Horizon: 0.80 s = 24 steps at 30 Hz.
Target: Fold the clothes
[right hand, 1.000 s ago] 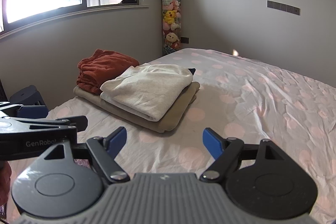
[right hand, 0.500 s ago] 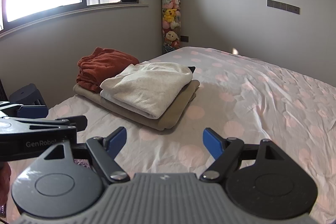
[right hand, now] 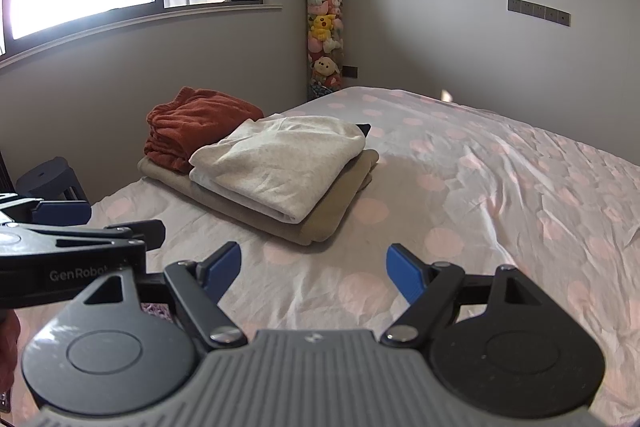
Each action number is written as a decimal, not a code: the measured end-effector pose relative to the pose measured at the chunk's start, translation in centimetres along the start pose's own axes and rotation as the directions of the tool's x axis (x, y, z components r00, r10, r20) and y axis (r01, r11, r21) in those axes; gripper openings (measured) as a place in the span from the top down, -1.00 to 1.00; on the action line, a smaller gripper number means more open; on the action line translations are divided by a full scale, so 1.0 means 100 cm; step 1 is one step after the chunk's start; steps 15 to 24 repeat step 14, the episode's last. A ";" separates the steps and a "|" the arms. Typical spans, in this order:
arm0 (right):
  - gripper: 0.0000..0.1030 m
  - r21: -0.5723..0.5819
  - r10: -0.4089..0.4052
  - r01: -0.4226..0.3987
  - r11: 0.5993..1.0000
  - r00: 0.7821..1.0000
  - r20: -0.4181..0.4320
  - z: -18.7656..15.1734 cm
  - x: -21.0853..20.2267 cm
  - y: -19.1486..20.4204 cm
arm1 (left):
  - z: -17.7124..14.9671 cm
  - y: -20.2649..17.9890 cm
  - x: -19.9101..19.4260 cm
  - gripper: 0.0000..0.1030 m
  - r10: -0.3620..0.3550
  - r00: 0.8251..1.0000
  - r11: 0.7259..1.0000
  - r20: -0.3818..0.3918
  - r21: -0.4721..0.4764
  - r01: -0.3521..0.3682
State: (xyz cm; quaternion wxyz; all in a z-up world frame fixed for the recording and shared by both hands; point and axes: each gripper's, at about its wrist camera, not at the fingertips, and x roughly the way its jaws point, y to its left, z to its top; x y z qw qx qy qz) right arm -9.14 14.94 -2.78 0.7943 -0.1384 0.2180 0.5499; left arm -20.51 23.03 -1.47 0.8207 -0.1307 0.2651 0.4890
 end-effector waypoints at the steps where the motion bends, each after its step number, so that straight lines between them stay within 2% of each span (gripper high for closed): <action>1: -0.59 0.001 0.001 -0.001 1.000 1.000 0.001 0.000 0.000 0.000 | 0.000 0.000 0.000 -0.43 0.001 1.000 1.000 0.002 0.001 -0.001; 24: -0.59 0.002 0.004 -0.004 1.000 1.000 -0.009 -0.002 0.001 0.000 | -0.005 -0.001 -0.002 -0.41 0.013 1.000 1.000 0.018 0.015 -0.013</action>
